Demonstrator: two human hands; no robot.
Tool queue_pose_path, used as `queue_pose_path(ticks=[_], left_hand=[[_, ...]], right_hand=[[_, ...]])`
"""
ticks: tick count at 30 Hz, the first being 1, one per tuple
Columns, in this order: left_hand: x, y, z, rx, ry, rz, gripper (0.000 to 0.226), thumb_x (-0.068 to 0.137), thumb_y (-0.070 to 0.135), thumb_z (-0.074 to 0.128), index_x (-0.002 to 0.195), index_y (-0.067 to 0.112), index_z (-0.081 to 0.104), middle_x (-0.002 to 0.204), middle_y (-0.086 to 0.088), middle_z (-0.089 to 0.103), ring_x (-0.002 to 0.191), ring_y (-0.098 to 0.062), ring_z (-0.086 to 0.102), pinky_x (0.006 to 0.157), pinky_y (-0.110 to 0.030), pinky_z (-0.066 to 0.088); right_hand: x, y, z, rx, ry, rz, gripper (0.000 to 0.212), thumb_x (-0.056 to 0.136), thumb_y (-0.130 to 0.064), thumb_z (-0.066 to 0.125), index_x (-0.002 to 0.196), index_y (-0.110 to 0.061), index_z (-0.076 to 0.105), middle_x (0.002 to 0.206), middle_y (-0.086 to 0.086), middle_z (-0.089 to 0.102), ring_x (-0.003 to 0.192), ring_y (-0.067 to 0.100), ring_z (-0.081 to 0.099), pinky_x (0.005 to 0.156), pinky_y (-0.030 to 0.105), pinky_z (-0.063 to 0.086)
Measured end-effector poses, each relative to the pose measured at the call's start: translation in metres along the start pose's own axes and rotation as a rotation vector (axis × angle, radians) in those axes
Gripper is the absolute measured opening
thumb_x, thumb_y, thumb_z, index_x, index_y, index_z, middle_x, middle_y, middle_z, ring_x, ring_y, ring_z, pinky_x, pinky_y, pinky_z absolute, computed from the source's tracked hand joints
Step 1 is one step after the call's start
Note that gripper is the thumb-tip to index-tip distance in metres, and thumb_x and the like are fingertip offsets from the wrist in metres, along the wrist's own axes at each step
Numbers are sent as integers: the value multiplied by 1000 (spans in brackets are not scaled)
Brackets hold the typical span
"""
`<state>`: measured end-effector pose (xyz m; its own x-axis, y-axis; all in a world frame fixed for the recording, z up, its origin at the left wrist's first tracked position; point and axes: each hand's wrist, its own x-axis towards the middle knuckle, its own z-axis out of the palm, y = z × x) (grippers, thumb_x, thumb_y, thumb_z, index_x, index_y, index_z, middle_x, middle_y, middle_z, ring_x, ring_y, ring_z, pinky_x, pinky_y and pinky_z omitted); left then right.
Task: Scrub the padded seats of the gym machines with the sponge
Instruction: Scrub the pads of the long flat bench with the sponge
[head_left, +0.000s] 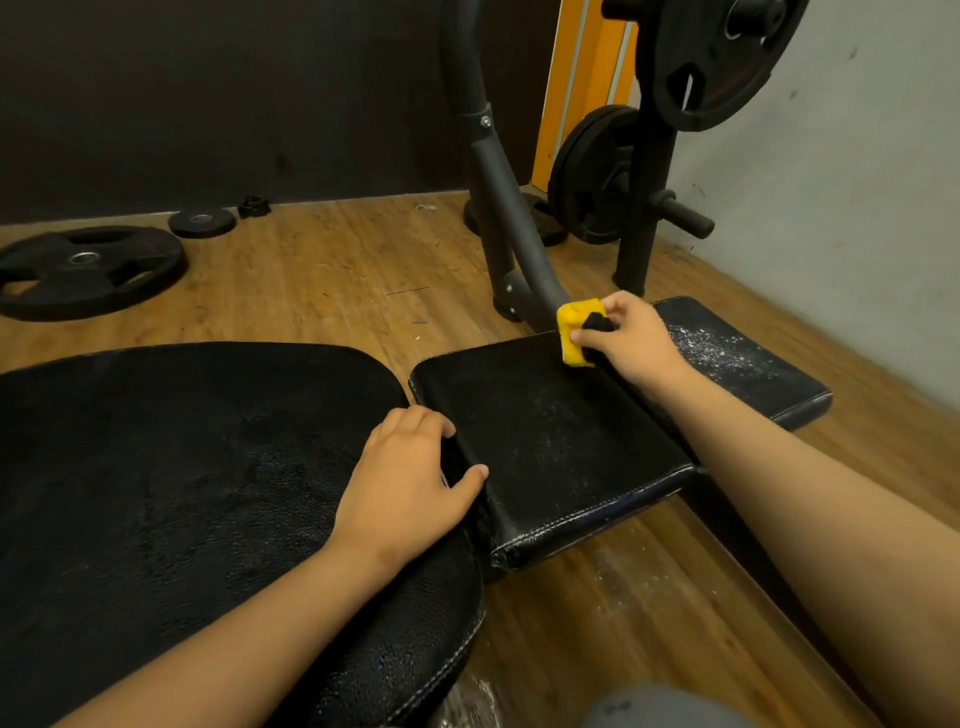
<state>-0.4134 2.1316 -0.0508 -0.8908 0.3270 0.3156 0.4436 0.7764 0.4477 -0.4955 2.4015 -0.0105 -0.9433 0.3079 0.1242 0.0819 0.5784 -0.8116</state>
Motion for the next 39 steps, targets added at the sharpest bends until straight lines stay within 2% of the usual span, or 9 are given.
queue_pose_path(ticks=[3, 7, 11, 16, 21, 26, 31, 36, 39], left_hand=[[0, 1, 0, 4, 1, 0, 50, 85, 54, 60, 122, 20, 57, 116, 9, 54, 116, -8, 45, 104, -23, 34], [0, 2, -1, 11, -7, -1, 50, 84, 54, 60, 122, 21, 56, 117, 9, 54, 116, -8, 45, 103, -24, 35], [0, 1, -1, 9, -14, 1, 50, 85, 53, 61, 123, 21, 57, 117, 8, 54, 116, -8, 45, 102, -24, 34], [0, 1, -2, 15, -8, -1, 50, 84, 53, 61, 122, 21, 57, 116, 9, 55, 116, -8, 45, 102, -24, 34], [0, 1, -1, 8, -11, 0, 49, 84, 52, 62, 121, 20, 58, 115, 8, 55, 115, -9, 46, 101, -25, 37], [-1, 1, -2, 8, -16, 1, 49, 84, 51, 62, 122, 20, 58, 115, 8, 55, 115, -9, 46, 101, -24, 36], [0, 0, -2, -4, -27, -2, 49, 84, 51, 62, 122, 20, 57, 116, 7, 55, 116, -9, 46, 101, -25, 37], [0, 1, -3, 3, -18, 1, 48, 85, 50, 63, 121, 18, 58, 117, 5, 57, 116, -11, 47, 101, -27, 39], [0, 0, -3, 3, -32, -1, 49, 85, 51, 62, 121, 19, 58, 117, 6, 56, 116, -11, 47, 100, -26, 38]], right_hand=[[-17, 4, 4, -48, 0, -57, 28, 79, -17, 77, 94, -13, 54, 93, 0, 64, 87, 13, 61, 68, 17, 45], [-50, -4, 32, 10, -17, -128, 32, 76, -18, 79, 87, -7, 52, 85, 4, 66, 74, 9, 58, 66, 19, 45], [-83, -3, 41, -126, -124, -301, 39, 75, -22, 80, 76, -18, 42, 69, -6, 51, 63, 2, 49, 55, 20, 35], [-57, 0, 23, -242, 134, -143, 38, 78, -24, 76, 82, -13, 40, 66, -4, 44, 69, 21, 49, 57, 32, 29], [-89, 1, 31, -219, -44, -260, 40, 76, -24, 78, 75, -19, 38, 63, -7, 44, 59, 4, 44, 52, 18, 34], [-66, 1, 11, -285, 145, -96, 38, 79, -24, 76, 83, -15, 39, 66, -8, 43, 70, 18, 49, 56, 30, 26], [-110, 1, 33, -221, -29, -234, 41, 77, -26, 78, 77, -18, 38, 63, -7, 43, 60, 6, 44, 51, 22, 30], [-84, 0, 13, -264, 193, -47, 37, 78, -25, 76, 84, -16, 40, 68, -4, 46, 73, 24, 53, 60, 31, 29], [-118, -10, 36, -244, 23, -176, 39, 75, -26, 78, 79, -18, 40, 67, -5, 47, 66, 14, 50, 54, 27, 30]])
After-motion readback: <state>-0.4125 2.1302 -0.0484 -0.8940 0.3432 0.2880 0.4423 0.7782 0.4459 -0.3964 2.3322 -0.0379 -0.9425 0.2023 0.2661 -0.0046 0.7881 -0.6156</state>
